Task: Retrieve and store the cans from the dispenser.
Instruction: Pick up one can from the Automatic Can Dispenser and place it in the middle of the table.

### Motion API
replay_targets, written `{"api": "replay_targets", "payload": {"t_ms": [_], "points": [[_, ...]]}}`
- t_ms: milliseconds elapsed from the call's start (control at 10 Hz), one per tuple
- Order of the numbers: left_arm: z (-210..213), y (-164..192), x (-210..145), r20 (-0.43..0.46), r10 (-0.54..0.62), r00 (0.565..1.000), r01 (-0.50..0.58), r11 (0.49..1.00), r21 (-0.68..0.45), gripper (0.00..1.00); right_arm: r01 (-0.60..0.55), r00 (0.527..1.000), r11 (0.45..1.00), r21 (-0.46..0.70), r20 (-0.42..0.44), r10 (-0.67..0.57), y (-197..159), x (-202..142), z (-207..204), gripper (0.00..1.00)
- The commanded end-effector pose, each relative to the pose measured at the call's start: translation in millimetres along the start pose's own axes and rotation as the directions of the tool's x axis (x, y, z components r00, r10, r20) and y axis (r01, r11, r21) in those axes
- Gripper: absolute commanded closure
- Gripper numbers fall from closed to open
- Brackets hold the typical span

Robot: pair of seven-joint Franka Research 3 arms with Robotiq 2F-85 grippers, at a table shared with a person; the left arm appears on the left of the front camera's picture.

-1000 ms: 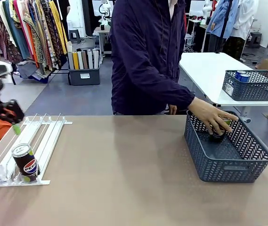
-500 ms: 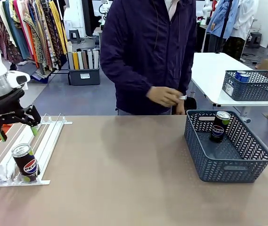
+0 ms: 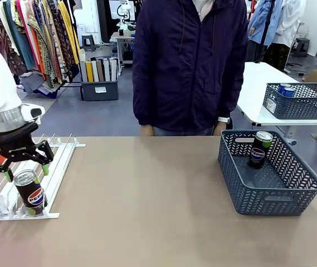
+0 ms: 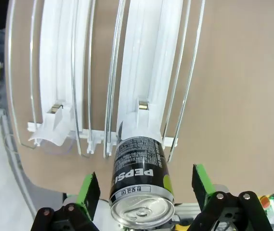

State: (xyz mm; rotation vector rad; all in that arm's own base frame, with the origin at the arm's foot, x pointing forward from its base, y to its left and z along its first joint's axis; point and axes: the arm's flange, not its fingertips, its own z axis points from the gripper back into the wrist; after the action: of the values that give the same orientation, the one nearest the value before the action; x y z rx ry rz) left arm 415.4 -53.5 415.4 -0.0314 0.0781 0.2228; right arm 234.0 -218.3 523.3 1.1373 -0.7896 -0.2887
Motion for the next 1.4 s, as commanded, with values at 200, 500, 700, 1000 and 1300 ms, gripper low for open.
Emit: {"api": "replay_targets", "payload": {"t_ms": [200, 500, 700, 1000, 1300], "points": [[-5, 4, -13, -0.06, 0.001, 0.998, 0.0, 1.0, 0.009, 0.0, -0.024, 1.0, 0.999, 0.024, 0.018, 0.024, 1, 3, -1, 0.0], [-9, 0, -19, -0.055, -0.015, 0.998, 0.015, 1.0, -0.004, 0.0, -0.024, 1.0, 0.999, 0.024, 0.018, 0.024, 1, 3, -1, 0.0], [-9, -2, -16, -0.042, -0.006, 0.999, 0.005, 1.0, -0.007, 0.3, -0.024, 1.0, 0.999, 0.024, 0.018, 0.024, 1, 3, -1, 0.0], [-9, 0, -15, -0.019, 0.018, 1.0, -0.018, 1.0, -0.001, 1.0, -0.024, 1.0, 0.999, 0.024, 0.018, 0.024, 1, 3, -1, 0.0], [-12, 0, -9, -0.022, 0.046, 0.999, -0.046, 0.999, 0.015, 1.0, -0.024, 1.0, 0.999, 0.024, 0.018, 0.024, 1, 3, -1, 0.0]]}}
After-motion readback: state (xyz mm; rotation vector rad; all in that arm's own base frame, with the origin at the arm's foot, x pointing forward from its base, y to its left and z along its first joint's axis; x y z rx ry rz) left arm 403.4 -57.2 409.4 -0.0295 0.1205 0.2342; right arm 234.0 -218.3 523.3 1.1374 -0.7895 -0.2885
